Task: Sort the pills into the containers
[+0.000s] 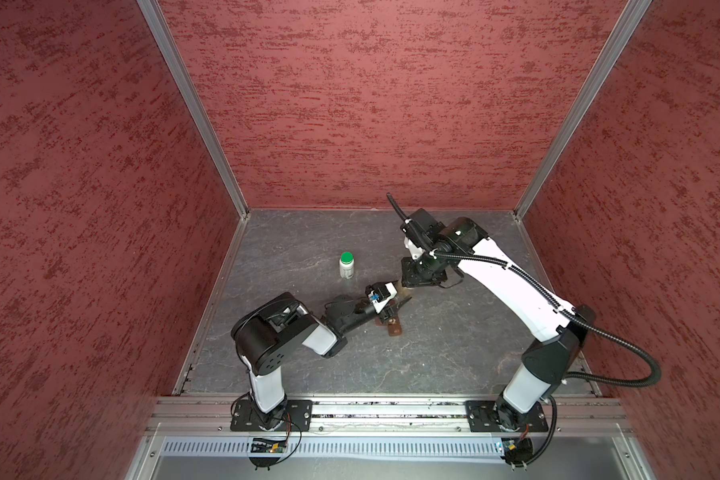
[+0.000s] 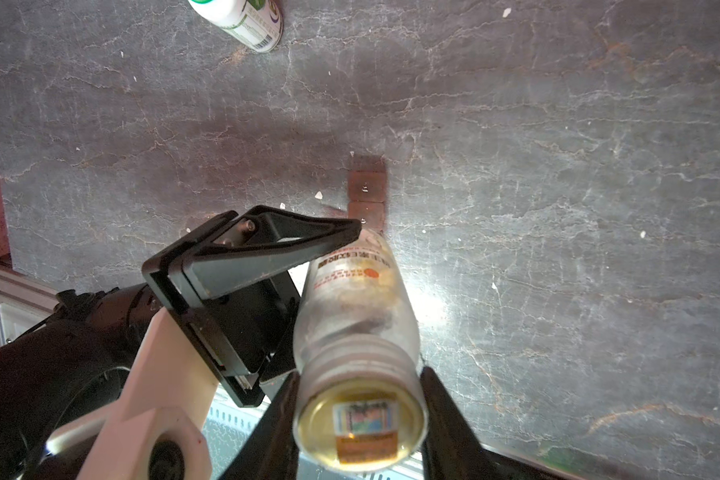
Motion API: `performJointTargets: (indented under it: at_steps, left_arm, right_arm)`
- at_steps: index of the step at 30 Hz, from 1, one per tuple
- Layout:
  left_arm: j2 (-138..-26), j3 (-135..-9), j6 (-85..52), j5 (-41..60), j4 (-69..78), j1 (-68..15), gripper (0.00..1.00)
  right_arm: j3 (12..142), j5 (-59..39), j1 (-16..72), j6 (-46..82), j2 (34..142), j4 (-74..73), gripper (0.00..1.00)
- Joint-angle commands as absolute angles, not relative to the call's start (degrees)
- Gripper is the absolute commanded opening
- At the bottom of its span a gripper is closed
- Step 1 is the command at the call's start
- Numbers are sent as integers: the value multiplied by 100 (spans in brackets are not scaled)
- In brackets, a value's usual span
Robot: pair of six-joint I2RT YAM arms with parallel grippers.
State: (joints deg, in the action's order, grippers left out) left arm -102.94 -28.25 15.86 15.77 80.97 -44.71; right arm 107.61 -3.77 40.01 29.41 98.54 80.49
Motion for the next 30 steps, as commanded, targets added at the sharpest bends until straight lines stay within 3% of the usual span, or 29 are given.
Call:
performJointTargets:
  at_steps: [1,5,13,23,30]
  left_arm:
    - [-10092,-2622,1668,1419,8038,-4467,66]
    - [-9735,-2348,1664,1353,7867,-4494,100]
    - [-8600,-1510,1739,684,7390,-4542,99]
    - [-5424,-1153,1783,146,4102,-4468,96]
    - [-4860,-900,1577,-110,3779,-4481,95]
  right_arm:
    - [11073,192,3788,3108,9959,8157,17]
    - [11362,255,3479,2974,10201,8161,17]
    - [12042,193,2863,2686,11357,7734,18]
    - [13455,369,2508,2488,13114,7972,18]
    - [13588,468,2338,2479,13620,7902,21]
